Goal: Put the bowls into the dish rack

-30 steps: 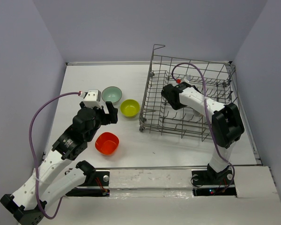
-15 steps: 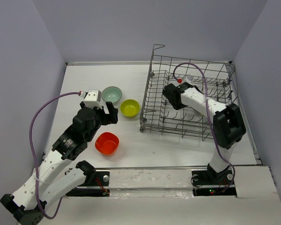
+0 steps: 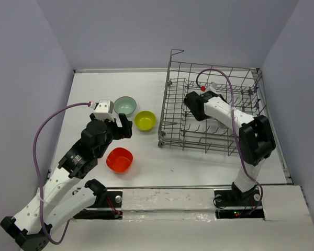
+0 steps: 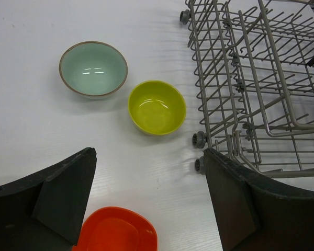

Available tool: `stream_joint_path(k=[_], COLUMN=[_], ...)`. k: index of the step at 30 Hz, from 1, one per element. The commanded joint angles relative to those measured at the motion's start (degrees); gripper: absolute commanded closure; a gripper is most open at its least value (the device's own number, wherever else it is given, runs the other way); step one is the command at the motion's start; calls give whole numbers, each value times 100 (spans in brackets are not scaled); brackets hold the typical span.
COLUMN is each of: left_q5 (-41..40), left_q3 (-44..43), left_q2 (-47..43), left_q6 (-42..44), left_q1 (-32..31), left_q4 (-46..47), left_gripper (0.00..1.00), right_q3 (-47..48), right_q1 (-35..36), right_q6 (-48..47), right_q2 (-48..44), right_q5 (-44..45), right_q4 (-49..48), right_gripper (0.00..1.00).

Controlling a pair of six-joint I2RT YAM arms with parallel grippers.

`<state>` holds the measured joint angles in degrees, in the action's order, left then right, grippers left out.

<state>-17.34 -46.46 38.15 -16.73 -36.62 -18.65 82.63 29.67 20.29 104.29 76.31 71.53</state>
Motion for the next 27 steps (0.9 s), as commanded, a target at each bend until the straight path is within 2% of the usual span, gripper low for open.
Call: stream_joint_path(k=[1, 6, 21, 27], left_q5=[64, 82, 161, 161], left_q3=[75, 67, 84, 75], left_q2=[-1, -9, -9, -27], left_q6=[100, 100, 109, 109], left_q1=[15, 15, 15, 15], left_q4=[240, 248, 257, 266], left_gripper=[8, 8, 8, 8], right_q3=[16, 122, 245, 262], right_q1=[-163, -163, -163, -163], right_q6=[176, 221, 150, 133], right_q2=[162, 320, 566, 601], right_q5=[-47, -64, -125, -29], right_q4=[-69, -51, -121, -139], right_gripper=[85, 85, 71, 70])
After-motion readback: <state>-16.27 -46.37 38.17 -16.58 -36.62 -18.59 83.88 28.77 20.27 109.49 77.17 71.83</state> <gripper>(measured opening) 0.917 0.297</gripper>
